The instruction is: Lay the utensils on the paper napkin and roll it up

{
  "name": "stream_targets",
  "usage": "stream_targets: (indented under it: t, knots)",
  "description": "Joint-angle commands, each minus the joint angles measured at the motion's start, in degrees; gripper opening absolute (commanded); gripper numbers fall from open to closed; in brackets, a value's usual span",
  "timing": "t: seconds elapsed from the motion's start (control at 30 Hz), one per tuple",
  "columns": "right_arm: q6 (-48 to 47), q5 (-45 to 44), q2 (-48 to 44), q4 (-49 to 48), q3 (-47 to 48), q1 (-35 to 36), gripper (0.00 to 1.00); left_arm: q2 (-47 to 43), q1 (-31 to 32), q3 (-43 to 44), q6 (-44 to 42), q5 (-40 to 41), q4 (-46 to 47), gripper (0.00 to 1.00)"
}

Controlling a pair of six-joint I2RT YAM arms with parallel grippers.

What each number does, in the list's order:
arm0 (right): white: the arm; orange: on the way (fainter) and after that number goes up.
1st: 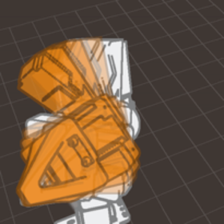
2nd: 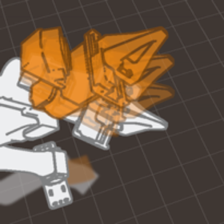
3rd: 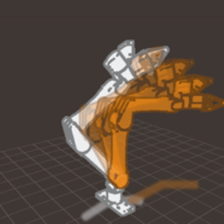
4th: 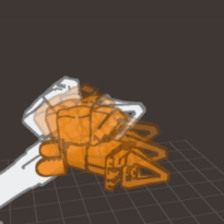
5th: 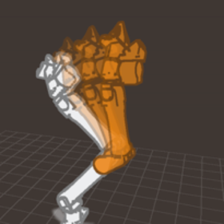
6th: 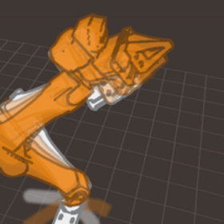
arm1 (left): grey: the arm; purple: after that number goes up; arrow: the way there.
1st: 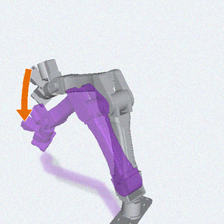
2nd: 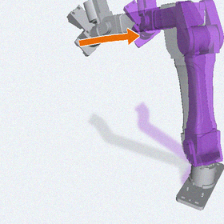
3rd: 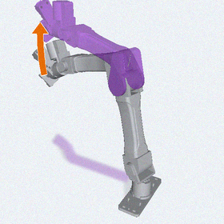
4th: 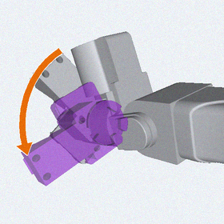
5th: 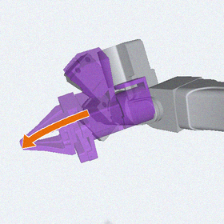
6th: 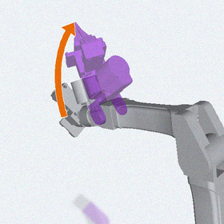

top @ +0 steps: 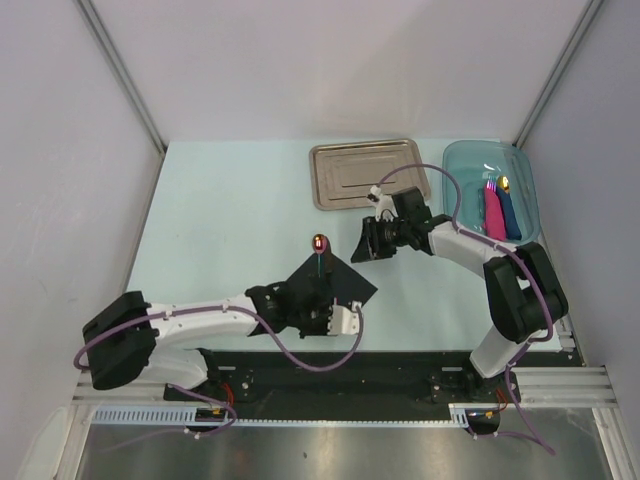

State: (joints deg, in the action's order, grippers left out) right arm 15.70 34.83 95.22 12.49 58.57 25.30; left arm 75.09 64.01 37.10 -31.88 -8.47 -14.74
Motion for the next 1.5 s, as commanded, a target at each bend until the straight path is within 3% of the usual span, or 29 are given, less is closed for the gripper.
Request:
stream_targets:
  t: [0.0, 0.3, 0.53, 1.03, 1.47]
  knots:
    - [-0.77, 6.39, 0.14, 0.43, 0.5, 0.89, 0.37, 0.32, -4.15, 6.05, -0.2, -5.5, -2.57, 0.01]
    - [4.15, 9.73, 0.41, -2.03, -2.22, 2.91, 0.36, 3.04, -9.42, 9.04, -4.94, -7.52, -3.1, 0.01]
    - [8.55, 10.96, 0.58, -6.6, -7.32, 3.61, 0.48, 5.59, -13.73, 10.36, -7.14, -8.93, -2.48, 0.02]
    - [8.64, 14.56, 8.23, -7.48, -6.09, 5.37, 0.52, 8.67, -16.9, 11.59, -7.85, -9.81, -0.11, 0.04]
    - [7.06, 14.04, 11.13, -6.43, -4.69, 6.87, 0.49, 10.34, -18.04, 11.94, -7.41, -8.76, 0.94, 0.03]
